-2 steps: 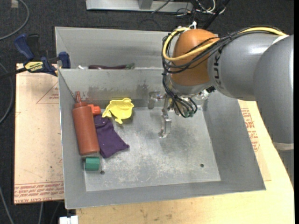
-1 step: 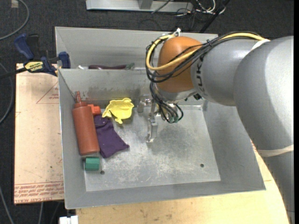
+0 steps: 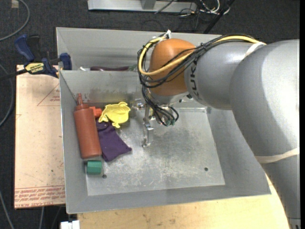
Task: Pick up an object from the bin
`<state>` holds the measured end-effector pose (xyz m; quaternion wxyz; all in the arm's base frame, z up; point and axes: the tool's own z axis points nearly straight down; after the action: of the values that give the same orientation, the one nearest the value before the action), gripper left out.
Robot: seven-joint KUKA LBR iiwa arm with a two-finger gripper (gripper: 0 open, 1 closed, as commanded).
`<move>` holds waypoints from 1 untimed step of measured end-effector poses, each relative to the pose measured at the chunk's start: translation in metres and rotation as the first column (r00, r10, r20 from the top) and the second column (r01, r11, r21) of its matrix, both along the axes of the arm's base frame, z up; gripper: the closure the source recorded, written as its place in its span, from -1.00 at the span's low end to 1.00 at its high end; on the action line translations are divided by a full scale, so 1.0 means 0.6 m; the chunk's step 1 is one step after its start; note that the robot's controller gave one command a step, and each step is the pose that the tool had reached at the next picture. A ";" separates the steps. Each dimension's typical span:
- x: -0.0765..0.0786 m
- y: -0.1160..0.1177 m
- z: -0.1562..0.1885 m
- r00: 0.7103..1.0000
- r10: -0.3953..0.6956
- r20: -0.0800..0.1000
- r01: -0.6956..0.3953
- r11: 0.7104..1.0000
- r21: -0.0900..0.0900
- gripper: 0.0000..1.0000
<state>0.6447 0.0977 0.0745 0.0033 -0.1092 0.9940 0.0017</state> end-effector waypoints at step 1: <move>0.012 0.042 0.002 0.973 0.230 0.003 -0.230 0.973 -0.005 -1.00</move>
Offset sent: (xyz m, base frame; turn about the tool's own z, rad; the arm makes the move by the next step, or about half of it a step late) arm -0.0029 0.0880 0.0159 -0.3465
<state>0.6518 0.1227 0.0756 0.0047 -0.2236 0.9747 -0.0003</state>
